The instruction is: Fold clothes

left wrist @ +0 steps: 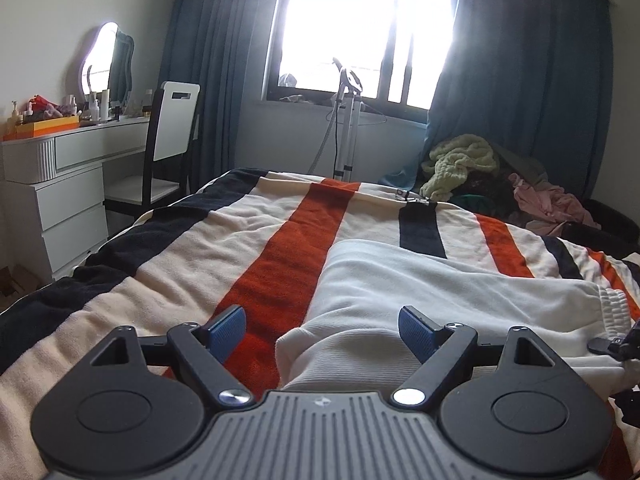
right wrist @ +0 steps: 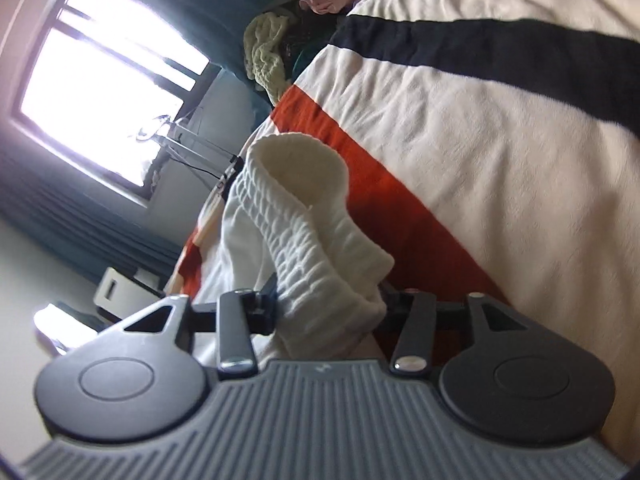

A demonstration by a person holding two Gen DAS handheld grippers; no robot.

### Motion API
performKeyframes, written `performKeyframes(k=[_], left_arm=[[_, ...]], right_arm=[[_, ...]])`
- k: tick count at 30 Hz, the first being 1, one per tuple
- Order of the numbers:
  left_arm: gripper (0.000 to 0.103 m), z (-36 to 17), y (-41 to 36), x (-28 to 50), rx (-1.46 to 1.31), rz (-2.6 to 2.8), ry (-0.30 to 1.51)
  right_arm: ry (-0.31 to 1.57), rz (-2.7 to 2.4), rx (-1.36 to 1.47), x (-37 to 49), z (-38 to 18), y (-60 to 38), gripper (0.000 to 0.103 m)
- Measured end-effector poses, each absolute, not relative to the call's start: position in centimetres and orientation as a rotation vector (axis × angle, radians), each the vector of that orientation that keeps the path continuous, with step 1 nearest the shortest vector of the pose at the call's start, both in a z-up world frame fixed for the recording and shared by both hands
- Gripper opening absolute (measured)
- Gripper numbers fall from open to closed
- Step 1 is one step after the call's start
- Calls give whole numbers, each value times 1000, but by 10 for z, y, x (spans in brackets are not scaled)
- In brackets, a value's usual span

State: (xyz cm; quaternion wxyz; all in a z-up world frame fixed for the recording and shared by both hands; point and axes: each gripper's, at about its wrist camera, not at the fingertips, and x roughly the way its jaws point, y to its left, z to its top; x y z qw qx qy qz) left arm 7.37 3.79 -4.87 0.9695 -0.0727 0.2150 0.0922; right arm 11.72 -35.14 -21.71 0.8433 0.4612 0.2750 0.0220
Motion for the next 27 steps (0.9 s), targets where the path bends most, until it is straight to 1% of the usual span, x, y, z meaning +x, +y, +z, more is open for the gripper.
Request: performKeyframes(k=[1,2,3,4,5,8,13,16,17,20,24,27], left_arm=[[85,-49,39,73,-152,188,439],[85,-49,39,73,-157,189,443],[85,-49,40,73,-163,189,447],[85,-49,39,73,-165,187,452],[85,-49,39,73,-164,184,457],[85,-51,36,74,-157,170,476],[86,-53,31,73,-137,148,484],[87,-55,34,75,-163,148,502],[87,-56,36,76,-173,149,509],[87,-56,40,77,-200,154,517],[87,-54,44,76,-243,150,515],[87,-54,45,75,-288,95,523]], right_arm=[[579,53,981,116,-217,-352,55],[577,60,990,116,-218,-352,63],[583,67,1007,116,-221,-354,68],[599,74,1037,116,-224,-354,81],[628,89,1081,117,-228,-355,89],[714,132,1203,121,-238,-358,89],[773,135,1197,125,-248,-354,87],[776,165,1176,129,-249,-349,90],[780,181,1159,131,-248,-347,95],[778,286,1125,137,-242,-336,96],[669,391,1157,132,-229,-334,96],[739,353,1062,138,-231,-325,95]])
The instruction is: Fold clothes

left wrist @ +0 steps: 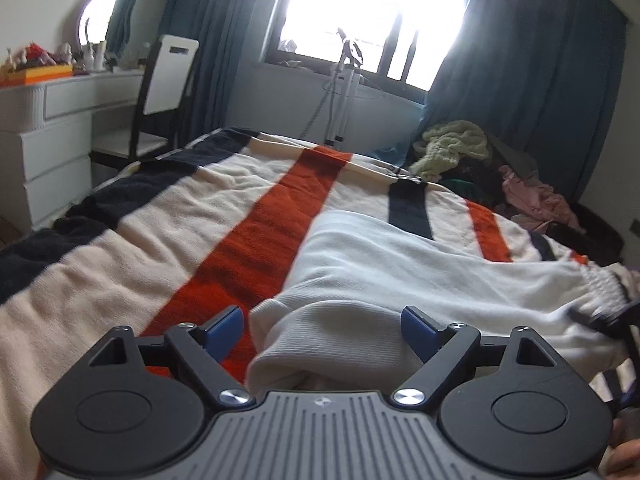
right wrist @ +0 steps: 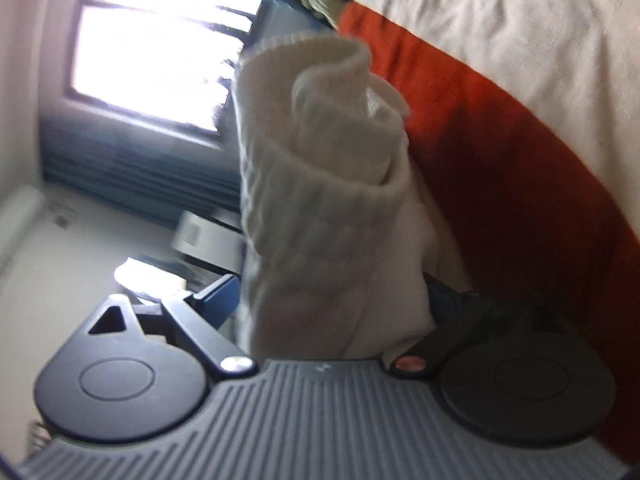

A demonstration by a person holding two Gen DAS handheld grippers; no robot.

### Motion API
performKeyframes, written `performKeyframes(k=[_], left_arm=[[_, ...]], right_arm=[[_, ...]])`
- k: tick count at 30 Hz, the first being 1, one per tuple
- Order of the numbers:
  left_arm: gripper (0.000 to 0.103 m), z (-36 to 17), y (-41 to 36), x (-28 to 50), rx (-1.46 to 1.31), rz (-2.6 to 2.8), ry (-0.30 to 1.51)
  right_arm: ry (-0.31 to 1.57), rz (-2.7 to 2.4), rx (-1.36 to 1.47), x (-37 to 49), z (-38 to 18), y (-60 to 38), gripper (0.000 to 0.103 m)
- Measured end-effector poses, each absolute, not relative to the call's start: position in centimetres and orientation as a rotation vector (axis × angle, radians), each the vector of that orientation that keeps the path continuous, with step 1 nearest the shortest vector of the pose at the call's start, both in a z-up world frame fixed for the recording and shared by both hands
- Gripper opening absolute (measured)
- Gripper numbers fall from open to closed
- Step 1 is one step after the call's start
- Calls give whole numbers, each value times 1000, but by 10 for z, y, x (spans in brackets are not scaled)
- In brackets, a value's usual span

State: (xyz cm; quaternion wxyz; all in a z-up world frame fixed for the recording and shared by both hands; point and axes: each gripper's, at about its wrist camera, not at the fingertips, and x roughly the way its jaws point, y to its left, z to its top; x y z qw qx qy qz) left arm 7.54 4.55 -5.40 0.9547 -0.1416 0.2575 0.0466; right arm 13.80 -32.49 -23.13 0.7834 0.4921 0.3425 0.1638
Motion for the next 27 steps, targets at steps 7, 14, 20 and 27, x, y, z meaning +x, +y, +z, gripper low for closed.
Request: performKeyframes(k=[7,14,20,27], left_arm=[[91,-51,62,79,-418,80,503],[95,-85,96,117,-682,67,650],[94,-111,109,138,-881,-44,694],[86,-114,108,142,-837,-22,708]], right_arm=[[790,237,907,139,-220,-313,44],[721,213,976,132,-216,-320,36],[717,212,976,130,-220,-323,36],[730,209,988,129,-227,-322,39]])
